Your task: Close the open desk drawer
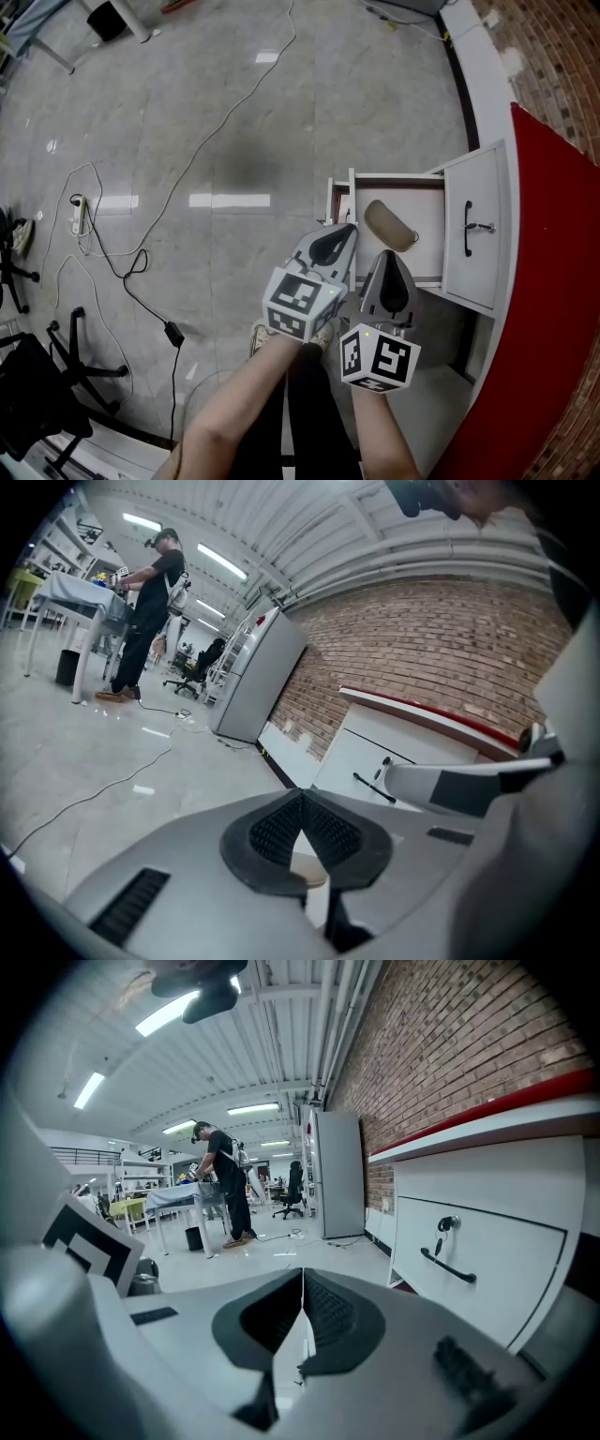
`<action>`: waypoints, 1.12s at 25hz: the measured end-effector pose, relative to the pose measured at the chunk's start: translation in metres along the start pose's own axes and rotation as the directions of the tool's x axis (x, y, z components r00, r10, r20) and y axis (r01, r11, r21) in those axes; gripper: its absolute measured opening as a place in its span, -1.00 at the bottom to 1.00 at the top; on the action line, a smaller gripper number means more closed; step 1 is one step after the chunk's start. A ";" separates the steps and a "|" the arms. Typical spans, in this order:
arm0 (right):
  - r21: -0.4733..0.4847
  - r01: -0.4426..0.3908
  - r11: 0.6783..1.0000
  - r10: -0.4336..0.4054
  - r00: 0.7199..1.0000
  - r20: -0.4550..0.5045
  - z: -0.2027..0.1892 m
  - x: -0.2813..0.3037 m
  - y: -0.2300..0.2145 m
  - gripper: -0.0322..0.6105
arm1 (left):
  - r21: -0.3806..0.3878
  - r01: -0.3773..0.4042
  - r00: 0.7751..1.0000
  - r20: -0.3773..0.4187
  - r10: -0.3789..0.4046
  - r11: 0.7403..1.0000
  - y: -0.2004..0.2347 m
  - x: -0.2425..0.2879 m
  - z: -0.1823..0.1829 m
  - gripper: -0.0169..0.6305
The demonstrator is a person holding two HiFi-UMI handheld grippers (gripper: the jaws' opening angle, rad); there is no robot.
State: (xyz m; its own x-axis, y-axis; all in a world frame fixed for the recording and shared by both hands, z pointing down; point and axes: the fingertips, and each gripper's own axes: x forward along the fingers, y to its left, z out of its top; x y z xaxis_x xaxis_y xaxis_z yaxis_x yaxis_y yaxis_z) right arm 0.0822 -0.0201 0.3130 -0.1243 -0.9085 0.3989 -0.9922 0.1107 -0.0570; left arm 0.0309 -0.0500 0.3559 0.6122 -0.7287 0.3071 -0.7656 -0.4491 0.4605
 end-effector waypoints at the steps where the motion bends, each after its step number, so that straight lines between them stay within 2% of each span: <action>1: 0.000 -0.002 1.000 0.002 1.000 -0.001 -0.001 0.000 0.000 -0.86 | 0.004 -0.001 1.000 -0.001 0.001 1.000 0.000 0.000 -0.001 -0.91; 3: 0.001 -0.006 1.000 0.006 1.000 -0.005 -0.004 0.000 0.001 -0.86 | -0.010 0.001 1.000 -0.002 -0.001 1.000 0.001 0.001 -0.004 -0.91; 9: 0.000 -0.006 1.000 0.006 1.000 -0.017 -0.015 0.002 0.002 -0.86 | -0.125 0.023 0.999 -0.023 -0.026 0.992 0.010 0.002 -0.019 -0.91; 12: 0.000 0.004 1.000 -0.004 1.000 -0.019 -0.018 0.003 -0.001 -0.86 | -0.147 0.035 0.999 -0.023 -0.038 0.989 0.012 0.002 -0.025 -0.91; 16: -0.009 0.013 1.000 -0.013 1.000 -0.012 -0.022 0.006 -0.007 -0.86 | -0.217 0.054 0.998 -0.013 -0.058 0.975 0.021 0.009 -0.036 -0.91; 19: -0.025 0.017 1.000 -0.017 1.000 -0.005 -0.025 0.009 -0.011 -0.86 | -0.299 0.069 0.997 -0.011 -0.076 0.952 0.029 0.015 -0.047 -0.91; 23: -0.060 0.016 0.998 -0.016 1.000 -0.006 -0.029 0.014 -0.015 -0.86 | -0.408 0.098 0.993 -0.024 -0.117 0.908 0.036 0.026 -0.064 -0.91; 28: -0.040 0.030 0.999 -0.030 1.000 -0.001 -0.039 0.020 -0.022 -0.86 | -0.506 0.127 0.988 -0.015 -0.156 0.853 0.045 0.035 -0.082 -0.91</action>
State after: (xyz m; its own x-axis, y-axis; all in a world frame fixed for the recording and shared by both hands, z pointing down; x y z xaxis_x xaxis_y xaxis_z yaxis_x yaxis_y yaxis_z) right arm 0.1014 -0.0254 0.3582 -0.0943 -0.9110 0.4015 -0.9950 0.0993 -0.0084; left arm 0.0339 -0.0532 0.4557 0.7269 -0.6421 0.2436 -0.4751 -0.2141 0.8535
